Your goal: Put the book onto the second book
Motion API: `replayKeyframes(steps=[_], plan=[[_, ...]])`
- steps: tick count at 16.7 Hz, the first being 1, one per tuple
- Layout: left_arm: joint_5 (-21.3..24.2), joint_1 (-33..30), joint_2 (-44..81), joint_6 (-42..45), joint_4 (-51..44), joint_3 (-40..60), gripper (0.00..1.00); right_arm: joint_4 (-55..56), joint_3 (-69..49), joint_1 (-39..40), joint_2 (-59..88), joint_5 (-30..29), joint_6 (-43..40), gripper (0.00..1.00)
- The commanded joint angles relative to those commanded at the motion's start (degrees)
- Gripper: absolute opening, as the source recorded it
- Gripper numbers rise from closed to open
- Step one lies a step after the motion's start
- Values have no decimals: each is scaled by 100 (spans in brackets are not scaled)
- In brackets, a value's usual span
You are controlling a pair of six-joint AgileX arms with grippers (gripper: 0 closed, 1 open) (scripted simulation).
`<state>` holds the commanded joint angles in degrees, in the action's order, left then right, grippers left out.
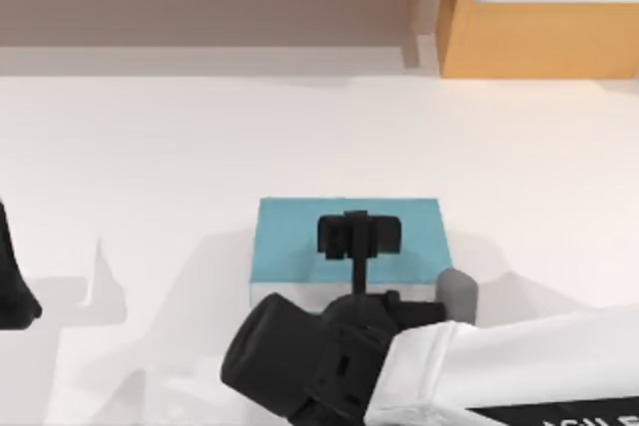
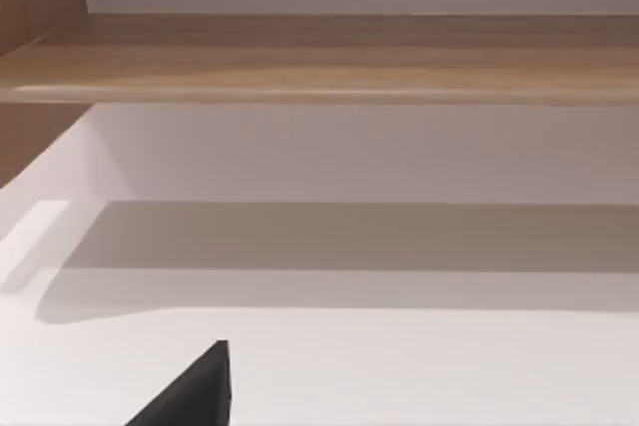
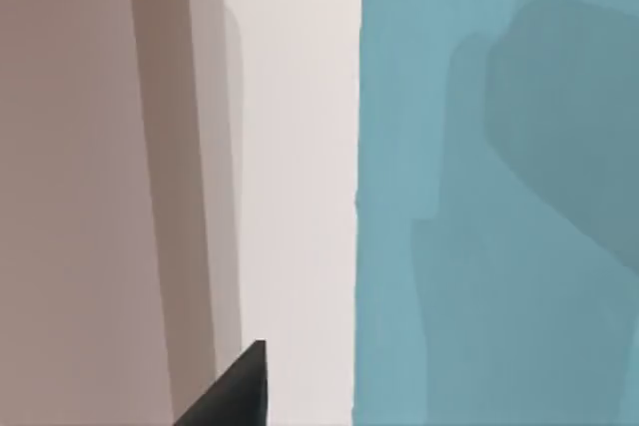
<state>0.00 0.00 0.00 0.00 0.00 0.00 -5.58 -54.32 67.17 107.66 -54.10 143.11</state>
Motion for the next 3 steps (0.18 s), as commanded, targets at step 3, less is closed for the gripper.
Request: replayKeyframes(steps=[3], plan=[[0,0,0,0,0,0,100,0,0,0,0,0,0,100]])
